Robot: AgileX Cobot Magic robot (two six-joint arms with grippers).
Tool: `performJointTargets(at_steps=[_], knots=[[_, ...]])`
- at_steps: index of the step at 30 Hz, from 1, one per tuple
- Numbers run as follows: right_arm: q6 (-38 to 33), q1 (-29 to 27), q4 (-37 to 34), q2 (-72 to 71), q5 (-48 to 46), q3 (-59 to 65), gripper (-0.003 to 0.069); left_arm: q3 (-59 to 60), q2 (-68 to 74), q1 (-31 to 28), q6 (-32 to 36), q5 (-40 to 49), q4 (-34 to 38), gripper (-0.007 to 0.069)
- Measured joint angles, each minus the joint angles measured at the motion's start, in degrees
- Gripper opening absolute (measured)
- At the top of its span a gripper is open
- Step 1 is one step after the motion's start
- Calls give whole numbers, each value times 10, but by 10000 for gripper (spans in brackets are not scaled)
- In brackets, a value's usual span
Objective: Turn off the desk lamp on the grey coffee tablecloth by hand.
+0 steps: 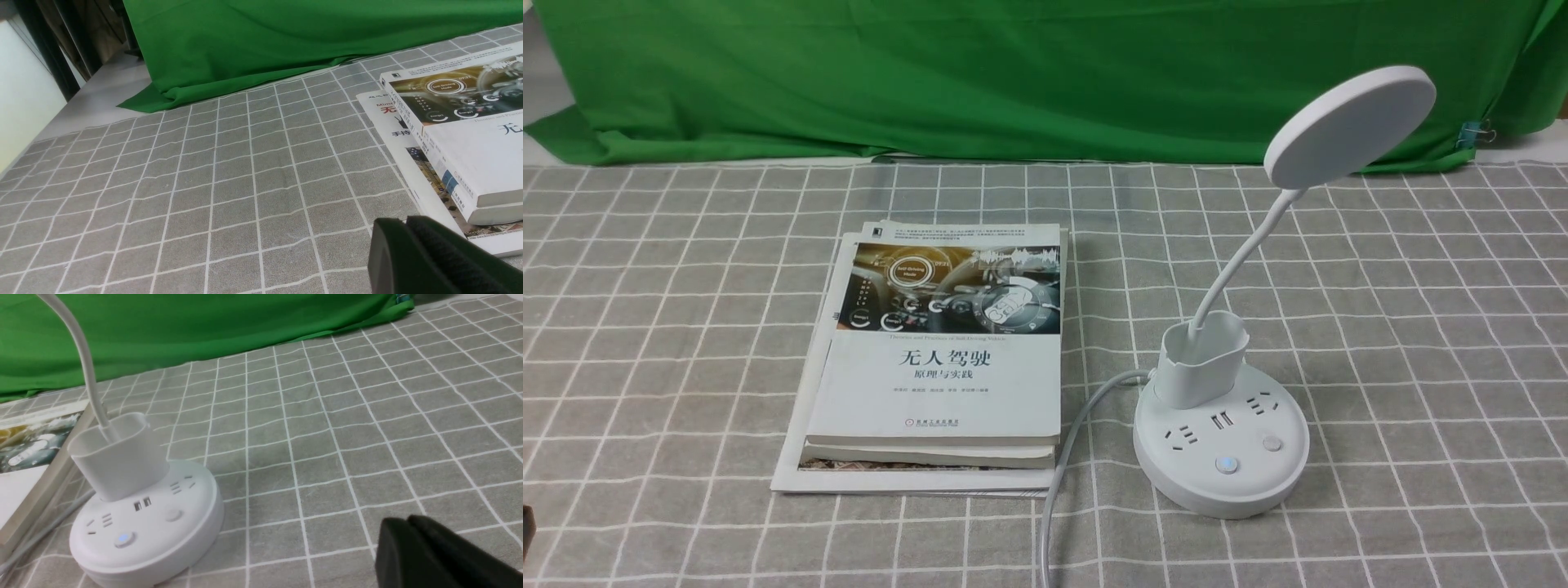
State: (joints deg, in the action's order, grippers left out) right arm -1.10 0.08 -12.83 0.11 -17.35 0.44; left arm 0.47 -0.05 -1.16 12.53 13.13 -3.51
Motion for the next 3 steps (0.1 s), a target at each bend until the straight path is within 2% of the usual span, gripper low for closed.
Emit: performJointTargets(at_steps=[3], knots=[[0,0,0,0,0,0,55,0,0,0,1,0,0,19]])
